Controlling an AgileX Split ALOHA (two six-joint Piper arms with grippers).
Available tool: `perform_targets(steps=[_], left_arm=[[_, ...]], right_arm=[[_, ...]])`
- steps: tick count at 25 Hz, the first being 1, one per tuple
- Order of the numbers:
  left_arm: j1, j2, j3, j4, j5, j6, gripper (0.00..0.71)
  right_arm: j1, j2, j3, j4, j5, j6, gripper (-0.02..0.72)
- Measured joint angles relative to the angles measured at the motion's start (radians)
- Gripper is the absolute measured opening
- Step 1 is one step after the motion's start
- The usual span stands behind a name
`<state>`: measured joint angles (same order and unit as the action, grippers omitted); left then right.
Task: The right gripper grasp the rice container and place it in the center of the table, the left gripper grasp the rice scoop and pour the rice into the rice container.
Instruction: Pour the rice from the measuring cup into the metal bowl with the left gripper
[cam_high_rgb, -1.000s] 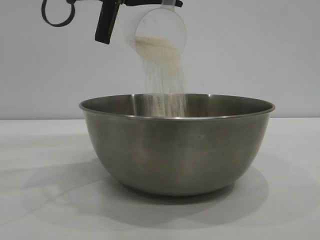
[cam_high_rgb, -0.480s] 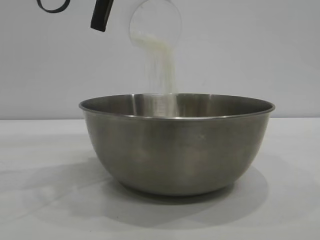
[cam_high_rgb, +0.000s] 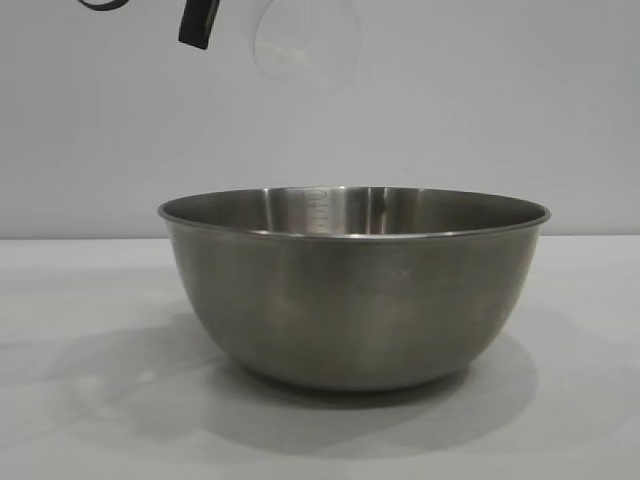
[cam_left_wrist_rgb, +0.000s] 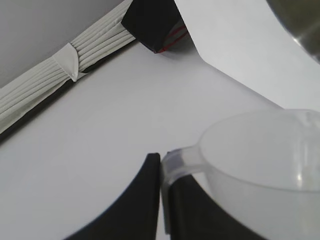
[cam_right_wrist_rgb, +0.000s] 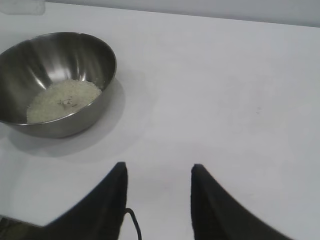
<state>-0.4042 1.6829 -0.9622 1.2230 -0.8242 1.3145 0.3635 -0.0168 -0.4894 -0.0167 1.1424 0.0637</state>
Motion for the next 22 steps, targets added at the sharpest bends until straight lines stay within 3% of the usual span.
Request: perform_targets(steps=[11,15,19,22], left_arm=[[0.000,0.000,0.000,0.011,0.010,-0.027,0.000],[0.000,0.000,0.000,-0.076,0.010,-0.424,0.000],[0.003,0.014,0.000,-0.321,0.013,-0.859,0.000],[0.038,0.022,0.033,-0.542,0.005,-1.118,0.000]], right_arm=[[0.000,0.000,0.000,0.000,0.000,0.000,0.258],[0.000,0.000,0.000,0.000,0.000,0.000,0.258],[0.000,0.000,0.000,0.000,0.000,0.000,0.258],[0.000,0.000,0.000,0.000,0.000,0.000,0.258]])
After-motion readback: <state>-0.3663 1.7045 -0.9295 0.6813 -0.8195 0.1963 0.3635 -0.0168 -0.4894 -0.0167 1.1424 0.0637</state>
